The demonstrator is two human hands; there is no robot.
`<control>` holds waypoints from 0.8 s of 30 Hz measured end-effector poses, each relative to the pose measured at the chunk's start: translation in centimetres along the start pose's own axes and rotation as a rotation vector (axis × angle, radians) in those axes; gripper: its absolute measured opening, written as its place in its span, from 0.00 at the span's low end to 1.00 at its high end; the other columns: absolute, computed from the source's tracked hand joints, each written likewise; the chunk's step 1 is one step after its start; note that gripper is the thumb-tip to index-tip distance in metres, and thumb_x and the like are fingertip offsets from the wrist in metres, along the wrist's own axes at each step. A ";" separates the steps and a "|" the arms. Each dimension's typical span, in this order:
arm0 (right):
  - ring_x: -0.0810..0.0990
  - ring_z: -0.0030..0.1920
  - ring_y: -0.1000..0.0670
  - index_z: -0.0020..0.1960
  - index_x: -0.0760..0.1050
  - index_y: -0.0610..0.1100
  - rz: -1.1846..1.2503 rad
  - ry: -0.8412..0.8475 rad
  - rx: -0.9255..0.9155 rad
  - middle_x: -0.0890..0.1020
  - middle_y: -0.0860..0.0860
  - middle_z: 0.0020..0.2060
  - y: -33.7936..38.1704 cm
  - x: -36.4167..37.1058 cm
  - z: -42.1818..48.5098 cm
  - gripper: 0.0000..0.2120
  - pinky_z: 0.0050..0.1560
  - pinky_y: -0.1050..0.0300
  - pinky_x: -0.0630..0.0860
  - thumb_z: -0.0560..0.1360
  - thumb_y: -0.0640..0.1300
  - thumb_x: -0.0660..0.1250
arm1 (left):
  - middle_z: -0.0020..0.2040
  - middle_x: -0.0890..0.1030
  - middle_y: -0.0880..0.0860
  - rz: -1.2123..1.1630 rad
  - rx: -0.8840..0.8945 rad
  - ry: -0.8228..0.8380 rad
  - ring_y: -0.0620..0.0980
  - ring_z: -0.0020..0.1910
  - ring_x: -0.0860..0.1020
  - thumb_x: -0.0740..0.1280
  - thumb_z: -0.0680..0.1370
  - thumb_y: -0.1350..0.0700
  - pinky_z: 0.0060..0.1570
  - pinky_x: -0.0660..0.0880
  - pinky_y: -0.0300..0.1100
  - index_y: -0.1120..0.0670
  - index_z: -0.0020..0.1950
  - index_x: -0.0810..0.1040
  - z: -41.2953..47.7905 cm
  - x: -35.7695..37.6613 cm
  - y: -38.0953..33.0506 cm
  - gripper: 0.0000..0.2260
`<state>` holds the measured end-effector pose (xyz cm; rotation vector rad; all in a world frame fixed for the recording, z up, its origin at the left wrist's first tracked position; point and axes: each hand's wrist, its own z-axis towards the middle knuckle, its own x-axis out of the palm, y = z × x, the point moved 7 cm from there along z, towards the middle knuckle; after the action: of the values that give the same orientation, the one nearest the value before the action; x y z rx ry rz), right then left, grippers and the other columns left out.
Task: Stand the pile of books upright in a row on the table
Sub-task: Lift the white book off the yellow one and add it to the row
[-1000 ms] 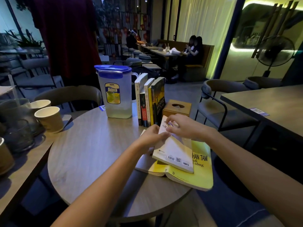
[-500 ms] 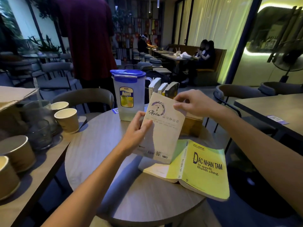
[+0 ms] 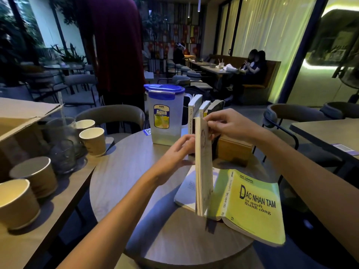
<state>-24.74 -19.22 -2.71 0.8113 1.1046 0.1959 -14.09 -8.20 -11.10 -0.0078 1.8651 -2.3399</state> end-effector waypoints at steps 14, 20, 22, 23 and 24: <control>0.84 0.45 0.56 0.58 0.80 0.52 -0.091 -0.058 -0.065 0.84 0.56 0.47 2.4 -2.2 -3.0 0.30 0.44 0.56 0.82 0.67 0.72 0.64 | 0.68 0.72 0.52 0.334 0.242 0.216 0.46 0.64 0.77 0.68 0.79 0.47 0.62 0.77 0.44 0.47 0.75 0.55 3.8 2.8 -6.3 0.30; 0.83 0.52 0.56 0.57 0.79 0.52 0.052 0.076 -0.026 0.78 0.65 0.58 2.9 -1.8 -4.5 0.27 0.43 0.57 0.83 0.68 0.69 0.63 | 0.65 0.64 0.30 0.258 0.092 0.256 0.21 0.61 0.66 0.49 0.79 0.39 0.56 0.68 0.21 0.33 0.70 0.60 3.8 3.3 -6.4 0.18; 0.83 0.52 0.55 0.51 0.79 0.56 0.006 0.082 -0.032 0.79 0.59 0.59 3.3 -1.7 -4.8 0.23 0.46 0.54 0.83 0.66 0.70 0.64 | 0.68 0.65 0.34 0.310 0.112 0.280 0.22 0.62 0.67 0.49 0.80 0.40 0.60 0.68 0.27 0.35 0.74 0.59 3.4 2.8 -6.5 0.22; 0.82 0.53 0.54 0.50 0.78 0.54 -0.035 0.078 -0.037 0.80 0.56 0.59 3.5 -2.0 -4.8 0.23 0.50 0.51 0.83 0.66 0.69 0.64 | 0.70 0.67 0.38 0.363 0.148 0.291 0.28 0.65 0.69 0.53 0.80 0.40 0.63 0.69 0.33 0.37 0.76 0.59 3.1 2.3 -6.6 0.23; 0.82 0.55 0.54 0.50 0.79 0.51 -0.069 0.078 -0.037 0.80 0.53 0.59 3.7 -2.3 -4.9 0.24 0.55 0.49 0.81 0.66 0.68 0.64 | 0.71 0.69 0.42 0.407 0.179 0.295 0.35 0.68 0.70 0.59 0.81 0.43 0.65 0.71 0.38 0.40 0.77 0.60 3.7 2.2 -6.5 0.24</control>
<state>-29.11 -15.44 0.36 0.7369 1.1976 0.1908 -16.63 -10.65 -4.18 0.7020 1.5676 -2.2915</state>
